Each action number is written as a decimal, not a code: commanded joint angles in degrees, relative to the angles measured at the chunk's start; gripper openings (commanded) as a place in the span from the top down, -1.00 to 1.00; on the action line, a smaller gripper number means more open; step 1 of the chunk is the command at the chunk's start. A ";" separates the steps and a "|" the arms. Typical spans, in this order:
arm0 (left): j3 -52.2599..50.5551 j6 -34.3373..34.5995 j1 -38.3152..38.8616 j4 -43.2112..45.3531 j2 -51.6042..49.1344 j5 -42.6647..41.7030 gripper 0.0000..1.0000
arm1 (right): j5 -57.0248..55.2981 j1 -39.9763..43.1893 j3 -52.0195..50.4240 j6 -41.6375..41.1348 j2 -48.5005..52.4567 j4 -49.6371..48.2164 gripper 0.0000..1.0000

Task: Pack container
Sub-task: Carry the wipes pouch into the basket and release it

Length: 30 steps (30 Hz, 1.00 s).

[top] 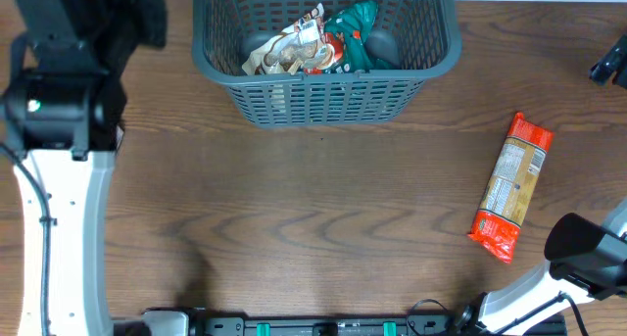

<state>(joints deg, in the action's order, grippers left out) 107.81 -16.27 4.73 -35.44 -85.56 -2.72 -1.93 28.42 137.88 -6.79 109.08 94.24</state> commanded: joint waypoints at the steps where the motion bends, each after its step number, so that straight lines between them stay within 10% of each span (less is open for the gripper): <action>1: 5.14 -4.68 5.53 3.06 -6.47 -0.46 0.88 | 0.04 0.00 0.00 0.22 -0.09 0.04 -0.98; 17: 6.43 -12.96 14.19 1.90 -34.51 -0.72 0.88 | 0.04 0.00 0.00 0.20 -0.09 0.63 -0.98; 30: 6.45 -13.77 13.66 -1.44 -32.57 0.74 -0.64 | 0.04 0.00 0.00 0.20 -0.09 0.48 -0.98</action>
<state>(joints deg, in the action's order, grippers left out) 113.16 -29.95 18.48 -36.49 -122.87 -3.20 -1.91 28.42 137.88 -6.79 109.08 94.76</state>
